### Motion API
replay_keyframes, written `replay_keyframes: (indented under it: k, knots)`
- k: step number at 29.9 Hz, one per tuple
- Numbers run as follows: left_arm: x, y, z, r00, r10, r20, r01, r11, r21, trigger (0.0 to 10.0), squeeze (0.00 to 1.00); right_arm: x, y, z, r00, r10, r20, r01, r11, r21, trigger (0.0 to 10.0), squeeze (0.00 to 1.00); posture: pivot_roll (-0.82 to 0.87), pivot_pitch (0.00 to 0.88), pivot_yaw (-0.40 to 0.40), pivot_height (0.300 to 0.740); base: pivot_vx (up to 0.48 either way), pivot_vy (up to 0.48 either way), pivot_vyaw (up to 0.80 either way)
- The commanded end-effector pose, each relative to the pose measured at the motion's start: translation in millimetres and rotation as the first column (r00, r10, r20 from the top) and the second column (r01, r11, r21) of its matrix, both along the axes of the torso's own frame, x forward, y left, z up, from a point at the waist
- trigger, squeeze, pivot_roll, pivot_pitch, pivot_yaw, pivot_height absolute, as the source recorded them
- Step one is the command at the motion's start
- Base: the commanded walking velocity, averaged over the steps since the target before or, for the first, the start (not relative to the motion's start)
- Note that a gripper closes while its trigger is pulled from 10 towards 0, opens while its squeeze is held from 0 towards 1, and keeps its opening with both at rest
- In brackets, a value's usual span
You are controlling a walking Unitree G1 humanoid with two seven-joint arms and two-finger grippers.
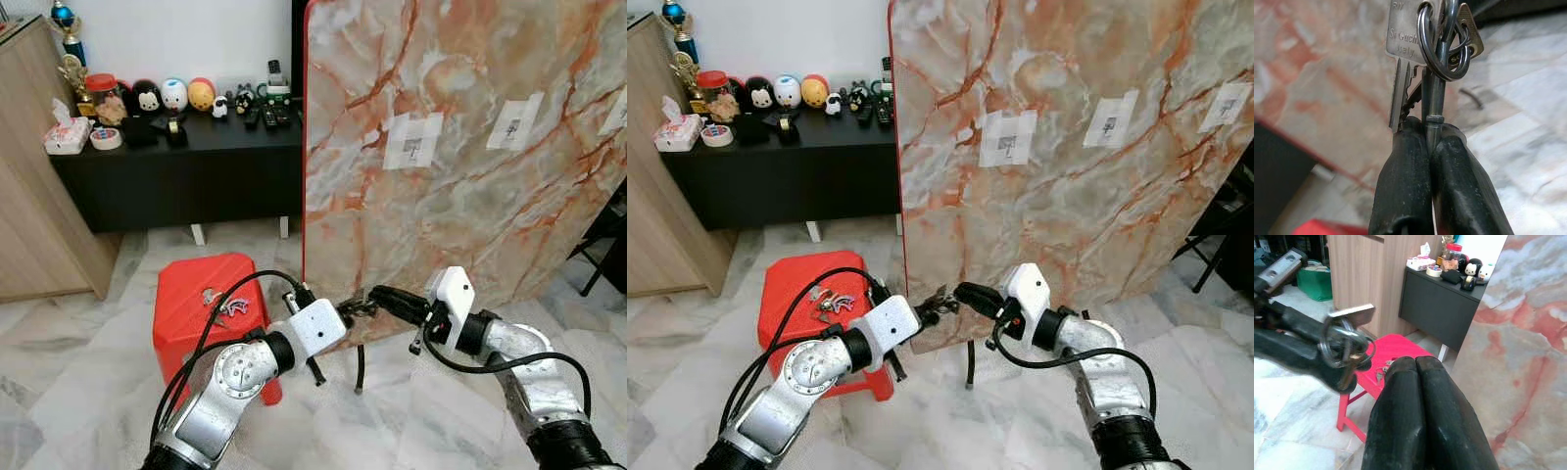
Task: Hang keys on a hook
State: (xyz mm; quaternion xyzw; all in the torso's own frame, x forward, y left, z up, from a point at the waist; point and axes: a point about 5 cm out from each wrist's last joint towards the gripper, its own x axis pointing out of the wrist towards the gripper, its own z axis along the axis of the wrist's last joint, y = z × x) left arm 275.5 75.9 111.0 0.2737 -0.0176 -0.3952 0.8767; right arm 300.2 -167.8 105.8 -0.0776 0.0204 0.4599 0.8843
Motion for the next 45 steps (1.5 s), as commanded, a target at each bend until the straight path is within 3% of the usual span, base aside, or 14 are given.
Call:
replay_keyframes:
  k: [1,5,6,8,9,21,25,28,30,31,32,33,38,45]
  knots:
    - [4.6,0.0,6,0.999,0.007,0.038,-0.007,1.000,0.004,10.0,0.00,3.7,-3.1,4,1.000,-0.004,0.017,0.004,1.000,-0.026,0.0,0.00,0.09,0.000,-0.096,0.740,0.000,0.000,0.00]
    - [9.1,4.6,10,0.995,0.052,0.082,-0.053,0.999,0.010,10.0,0.00,4.9,-6.1,3,0.999,-0.026,0.024,0.027,0.998,-0.053,0.0,0.00,0.09,0.000,-0.097,0.740,0.000,0.000,0.00]
    - [10.1,5.7,10,0.993,0.063,0.095,-0.065,0.998,0.016,10.0,0.00,5.4,-6.8,3,0.999,-0.033,0.027,0.035,0.998,-0.060,6.1,0.00,0.09,0.000,-0.097,0.740,0.000,0.000,0.00]
    - [13.5,9.4,10,0.987,0.095,0.127,-0.100,0.994,0.034,10.0,0.00,7.7,-8.6,2,0.998,-0.063,0.026,0.065,0.995,-0.073,6.1,0.00,0.09,0.000,-0.097,0.740,0.000,0.000,0.00]
    - [15.9,12.8,10,0.982,0.113,0.154,-0.123,0.991,0.060,10.0,0.00,9.5,-9.7,-1,0.996,-0.085,0.003,0.085,0.992,-0.089,10.0,0.00,0.09,0.000,-0.097,0.740,0.000,0.000,0.00]
    - [21.0,46.9,-15,0.960,0.147,0.236,-0.223,0.914,0.338,10.0,0.00,17.0,-18.1,-6,0.983,-0.183,-0.018,0.178,0.973,-0.146,10.0,0.00,0.09,0.000,-0.094,0.740,0.000,0.000,0.00]
    - [21.4,57.1,-27,0.956,0.270,0.113,-0.290,0.922,0.257,10.0,0.00,22.2,-29.2,-25,0.936,-0.348,-0.053,0.326,0.913,-0.244,10.0,0.00,0.09,0.000,-0.094,0.740,0.000,0.000,0.00]
    - [19.6,82.5,-48,0.882,0.466,-0.073,-0.448,0.876,0.178,10.0,0.00,24.7,-44.7,-38,0.836,-0.537,-0.115,0.496,0.828,-0.263,10.0,0.00,0.10,0.000,-0.096,0.740,0.000,0.000,0.00]
    - [14.6,93.3,-58,0.849,0.510,-0.136,-0.483,0.855,0.188,10.0,0.00,25.6,-40.1,-36,0.834,-0.535,-0.135,0.501,0.836,-0.221,10.0,0.00,0.09,0.000,-0.092,0.740,0.000,0.000,0.00]
    - [8.7,97.5,-64,0.841,0.510,-0.181,-0.478,0.857,0.192,10.0,0.00,26.4,-33.0,-33,0.841,-0.516,-0.164,0.490,0.854,-0.173,10.0,0.44,0.09,0.000,-0.088,0.740,0.000,0.000,0.00]
    - [8.7,97.5,-64,0.841,0.510,-0.181,-0.478,0.857,0.192,10.0,0.00,26.4,-33.0,-33,0.841,-0.516,-0.164,0.490,0.854,-0.173,10.0,0.44,0.09,0.000,-0.088,0.740,0.000,0.000,0.00]
    - [4.6,94.5,-63,0.857,0.474,-0.202,-0.446,0.879,0.169,10.0,0.00,26.0,-23.0,-30,0.871,-0.462,-0.170,0.439,0.885,-0.156,10.0,1.00,0.09,0.000,-0.086,0.740,0.000,0.000,0.00]
    - [-7.1,81.5,-53,0.921,0.292,-0.258,-0.257,0.953,0.159,10.0,0.00,24.7,-0.1,-24,0.941,-0.301,-0.153,0.274,0.946,-0.176,10.0,1.00,0.09,0.000,-0.084,0.740,0.000,0.000,0.00]
    - [-16.5,78.6,-54,0.904,0.192,-0.381,-0.104,0.965,0.241,10.0,0.00,15.7,10.5,-12,0.987,-0.032,-0.155,-0.010,0.964,-0.267,10.0,1.00,0.08,0.000,-0.079,0.740,0.000,0.000,0.00]
